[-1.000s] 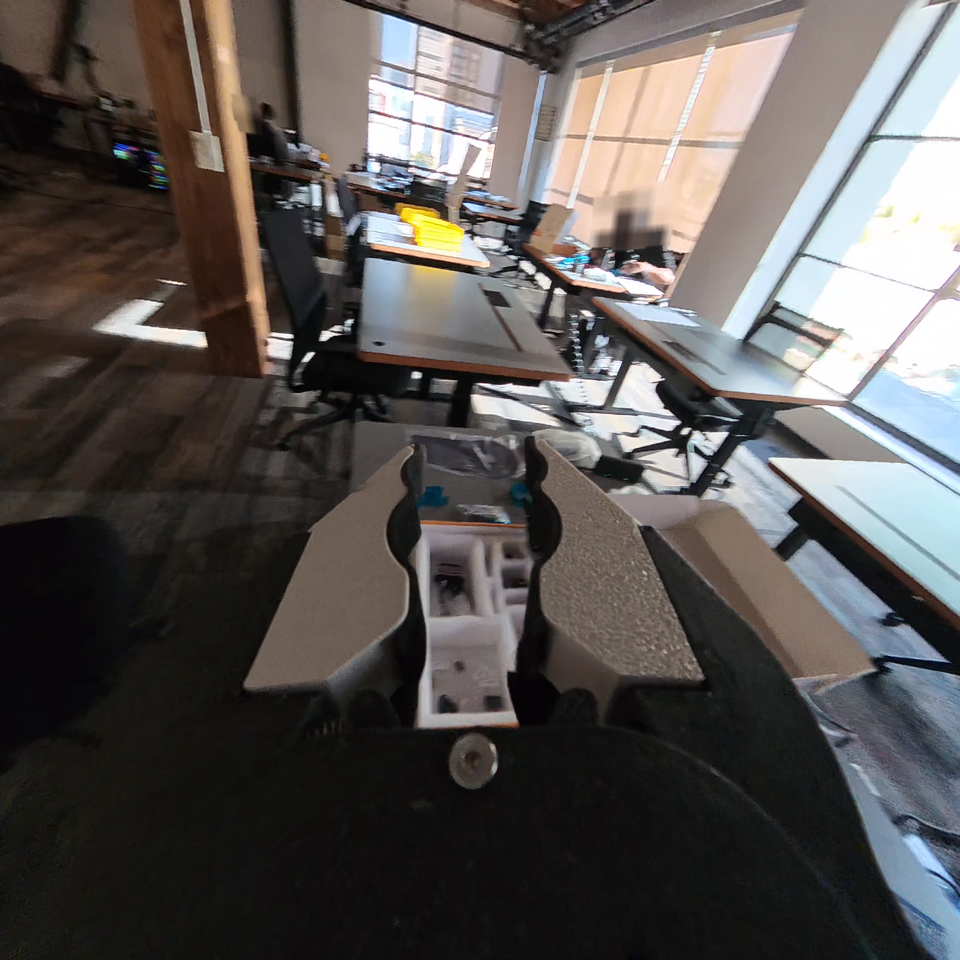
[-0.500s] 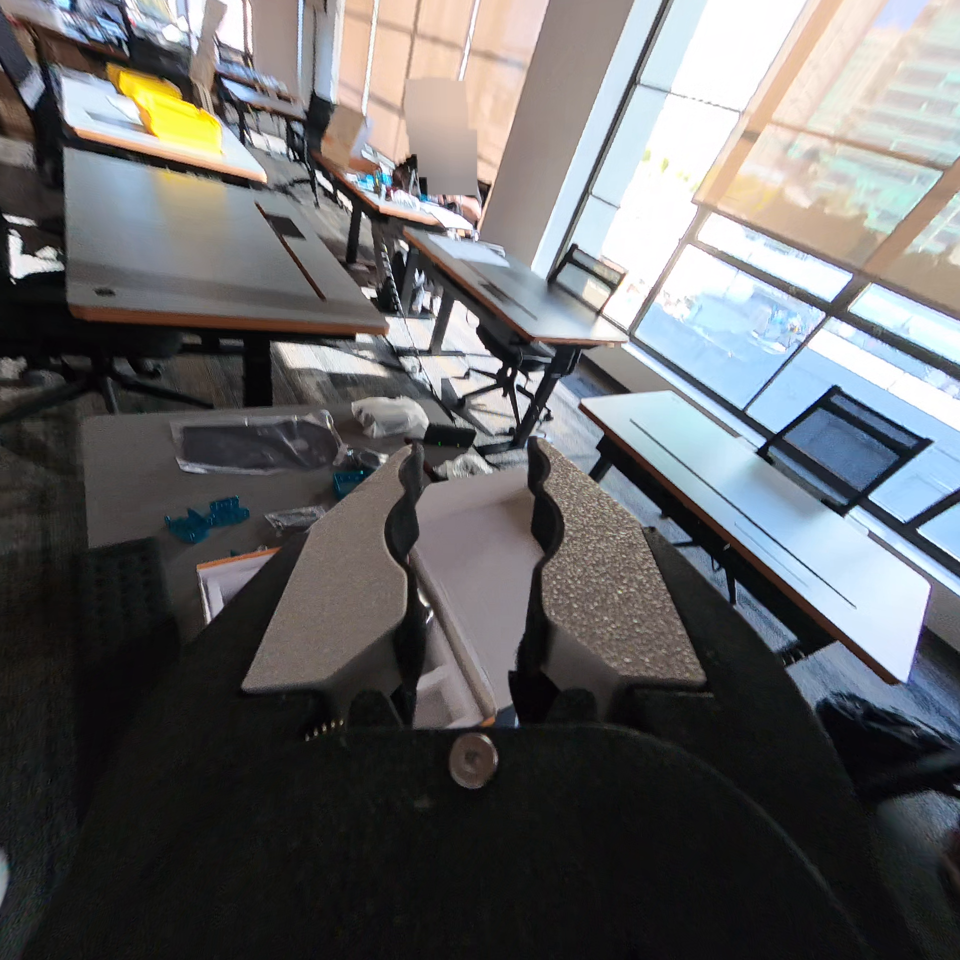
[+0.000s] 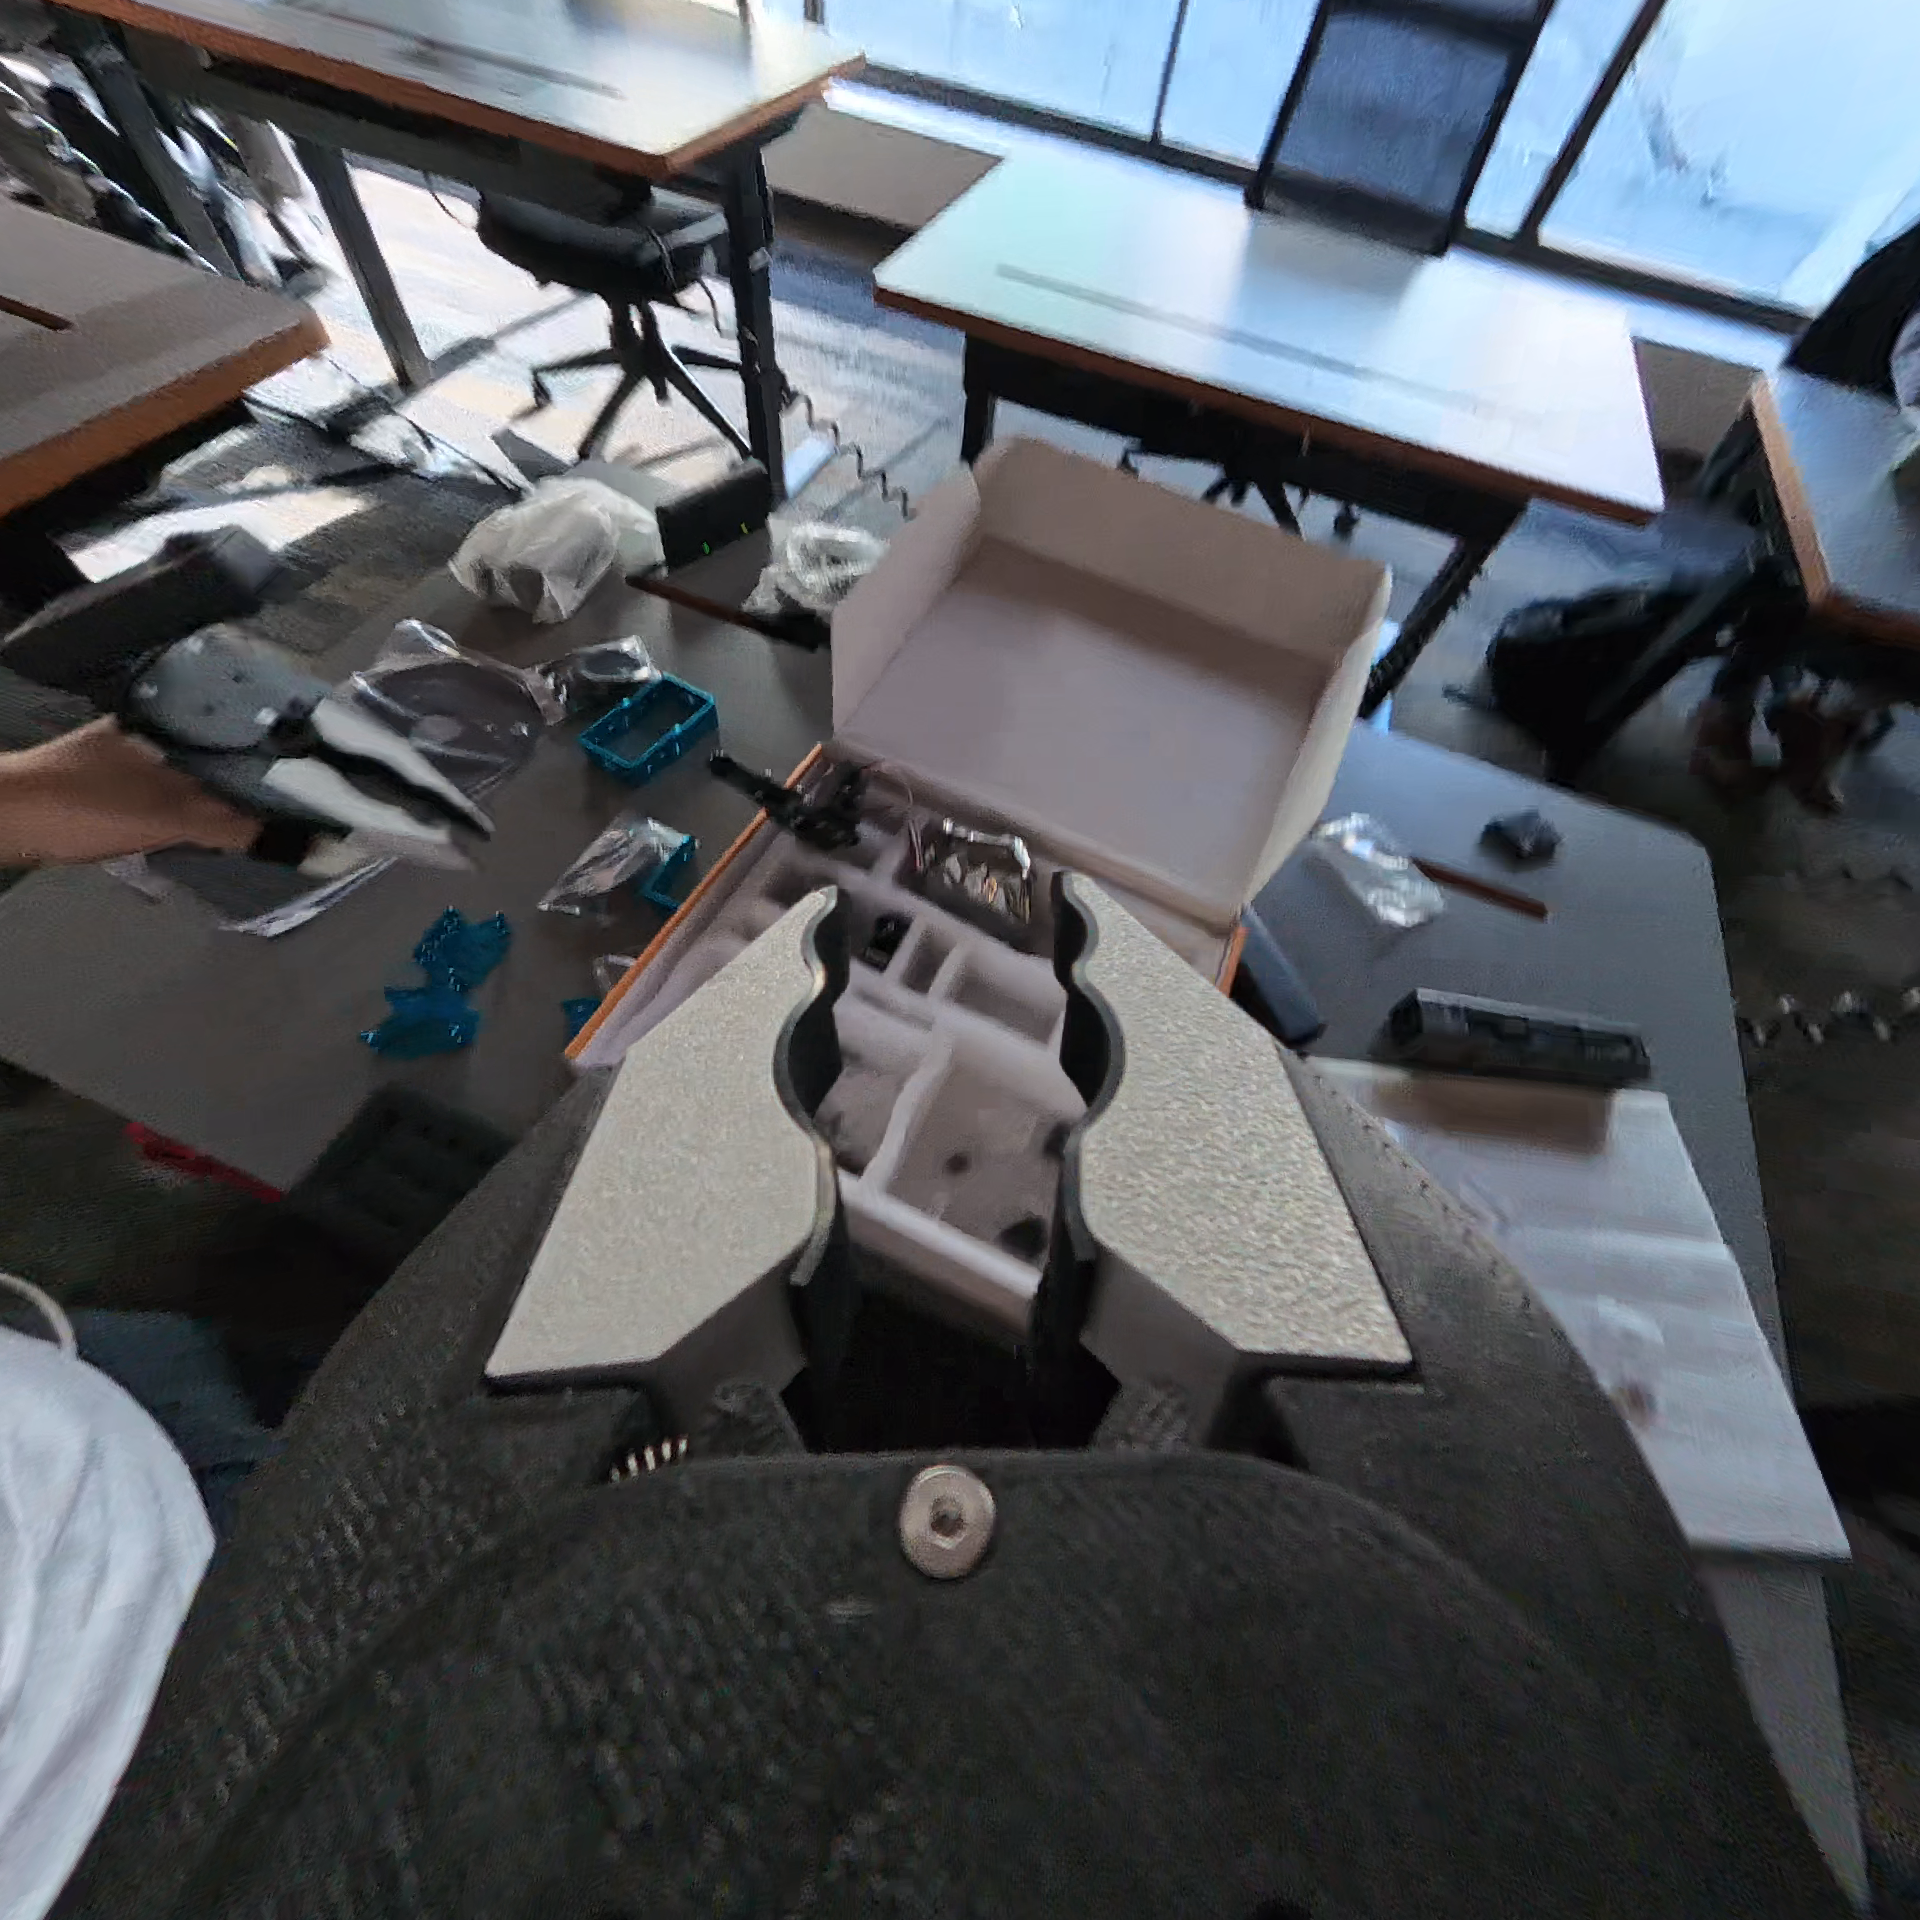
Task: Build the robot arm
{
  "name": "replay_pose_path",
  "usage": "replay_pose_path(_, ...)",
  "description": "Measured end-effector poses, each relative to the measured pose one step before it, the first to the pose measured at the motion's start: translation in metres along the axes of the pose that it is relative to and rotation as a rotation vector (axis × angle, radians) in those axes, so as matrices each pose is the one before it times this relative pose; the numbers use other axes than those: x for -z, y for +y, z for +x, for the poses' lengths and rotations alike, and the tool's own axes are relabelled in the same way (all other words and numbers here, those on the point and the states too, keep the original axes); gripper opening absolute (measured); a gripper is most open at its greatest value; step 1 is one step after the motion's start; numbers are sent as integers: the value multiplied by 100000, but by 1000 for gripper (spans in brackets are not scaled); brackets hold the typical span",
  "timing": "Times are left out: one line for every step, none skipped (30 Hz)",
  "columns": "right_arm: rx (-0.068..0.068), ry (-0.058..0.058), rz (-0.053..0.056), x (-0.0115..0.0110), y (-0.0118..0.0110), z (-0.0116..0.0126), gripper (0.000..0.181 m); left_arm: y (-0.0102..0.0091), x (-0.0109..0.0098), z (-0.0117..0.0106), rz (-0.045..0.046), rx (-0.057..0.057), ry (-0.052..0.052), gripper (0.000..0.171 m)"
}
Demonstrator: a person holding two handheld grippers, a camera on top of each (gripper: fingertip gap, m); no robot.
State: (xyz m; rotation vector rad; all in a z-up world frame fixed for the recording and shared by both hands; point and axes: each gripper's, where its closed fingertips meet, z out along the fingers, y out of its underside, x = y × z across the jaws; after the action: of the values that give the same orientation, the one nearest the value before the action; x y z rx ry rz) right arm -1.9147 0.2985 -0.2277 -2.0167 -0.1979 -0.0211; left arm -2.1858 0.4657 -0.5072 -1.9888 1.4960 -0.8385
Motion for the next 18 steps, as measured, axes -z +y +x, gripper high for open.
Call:
replay_pose_path(-110, 3970, -3327, 563, 276, -457, 38, -531, -636, -870, 504, -2798, 2280, 27)
replay_pose_path(106, 5617, -2299, 719, 51, -67, 38, -576, -772, -657, 685, -2985, 2363, 29)
replay_pose_path(-1368, 4885, -1155, 804, -131, -58, 37, -407, -915, -539, -183, -3929, 1695, 29)
replay_pose_path(-2904, 3457, 25, 856, -253, -214, 37, -193, -1018, -518, -1217, -4977, 341, 29)
replay_pose_path(-3185, 2033, 783, 836, -264, -384, 37, -82, -1063, -424, -1579, -5392, -777, 29)
replay_pose_path(-2366, 1602, 62, 809, -80, -403, 37, -94, -1023, -266, -1419, -5176, -1210, 28)
replay_pose_path(-915, 2758, -1361, 807, 179, -161, 37, -141, -959, -122, -937, -4911, -1602, 26)
replay_pose_path(324, 3821, -2342, 795, 349, 74, 37, -94, -909, -63, -768, -4709, -1983, 26)
replay_pose_path(569, 3558, -2433, 776, 355, 112, 37, 28, -854, 42, -1168, -4275, -1704, 25)
replay_pose_path(8, 2575, -1984, 725, 275, 54, 36, 144, -830, 245, -1450, -3742, -183, 26)
replay_pose_path(-441, 1876, -1543, 653, 169, 23, 36, 314, -787, 350, -2129, -2847, 958, 25)
replay_pose_path(-429, 1789, -1106, 576, 75, 81, 36, 370, -701, 190, -2379, -1901, 428, 24)
replay_pose_path(-17, 1691, -880, 469, 2, 107, 36, 341, -585, -14, -2035, -1247, -421, 24)
replay_pose_path(320, 1503, -997, 331, -3, 113, 36, 318, -453, -120, -1790, -415, -748, 24)
replay_pose_path(344, 1126, -1259, 178, 1, 46, 36, 246, -318, -177, -1287, 501, -858, 24)
replay_pose_path(372, 616, -1156, 88, -47, -75, 36, 118, -222, -171, -310, 902, -748, 23)
replay_pose_path(645, 390, -691, 49, -128, -207, 36, 48, -159, -169, 366, 840, -755, 23)
replay_pose_path(1022, 58, -450, 21, -166, -328, 36, 97, -162, -76, 245, 785, -118, 20)
